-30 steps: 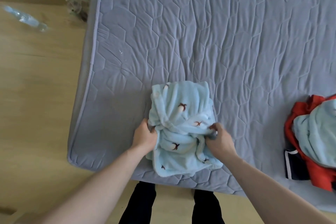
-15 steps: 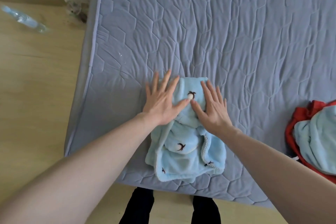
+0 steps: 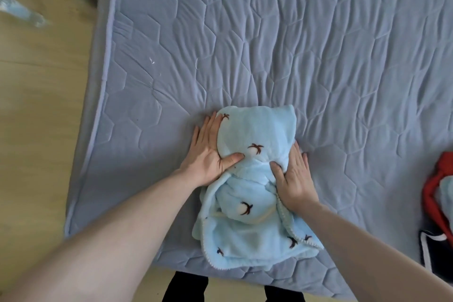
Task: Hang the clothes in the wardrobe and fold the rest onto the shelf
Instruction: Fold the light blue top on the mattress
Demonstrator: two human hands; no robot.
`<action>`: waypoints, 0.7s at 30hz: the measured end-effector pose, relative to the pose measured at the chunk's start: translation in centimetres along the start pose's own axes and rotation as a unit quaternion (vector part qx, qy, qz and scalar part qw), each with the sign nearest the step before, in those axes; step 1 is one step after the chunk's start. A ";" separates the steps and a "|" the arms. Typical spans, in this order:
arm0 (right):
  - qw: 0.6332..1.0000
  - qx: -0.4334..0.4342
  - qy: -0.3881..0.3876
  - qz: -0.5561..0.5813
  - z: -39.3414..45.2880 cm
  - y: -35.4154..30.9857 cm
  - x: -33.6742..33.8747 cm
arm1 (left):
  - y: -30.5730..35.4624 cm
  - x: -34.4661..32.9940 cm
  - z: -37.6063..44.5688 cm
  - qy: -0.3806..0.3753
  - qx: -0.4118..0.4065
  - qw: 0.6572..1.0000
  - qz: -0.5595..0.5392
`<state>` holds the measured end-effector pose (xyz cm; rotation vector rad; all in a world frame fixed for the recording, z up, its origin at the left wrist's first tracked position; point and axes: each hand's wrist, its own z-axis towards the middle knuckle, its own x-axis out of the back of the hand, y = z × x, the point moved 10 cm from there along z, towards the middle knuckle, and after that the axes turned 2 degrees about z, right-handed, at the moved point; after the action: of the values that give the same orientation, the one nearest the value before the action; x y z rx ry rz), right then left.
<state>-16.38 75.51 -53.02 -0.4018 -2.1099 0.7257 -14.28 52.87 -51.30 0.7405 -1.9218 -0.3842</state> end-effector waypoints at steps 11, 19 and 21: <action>0.988 -0.044 -0.015 0.145 0.4 -0.9 2.1 | -0.8 1.2 0.6 -0.012 0.098 0.990 -0.104; 0.875 -0.285 -0.031 0.390 0.0 -3.4 5.6 | 0.3 1.2 -3.5 -0.065 0.380 0.797 -0.464; 0.866 -0.305 -0.040 0.395 0.7 -3.8 5.1 | 0.4 1.5 -3.2 -0.029 0.385 0.804 -0.452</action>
<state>-20.05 74.95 -47.79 -1.6751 -2.1937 0.4746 -12.03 52.36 -48.56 2.2291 -1.6203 -0.1600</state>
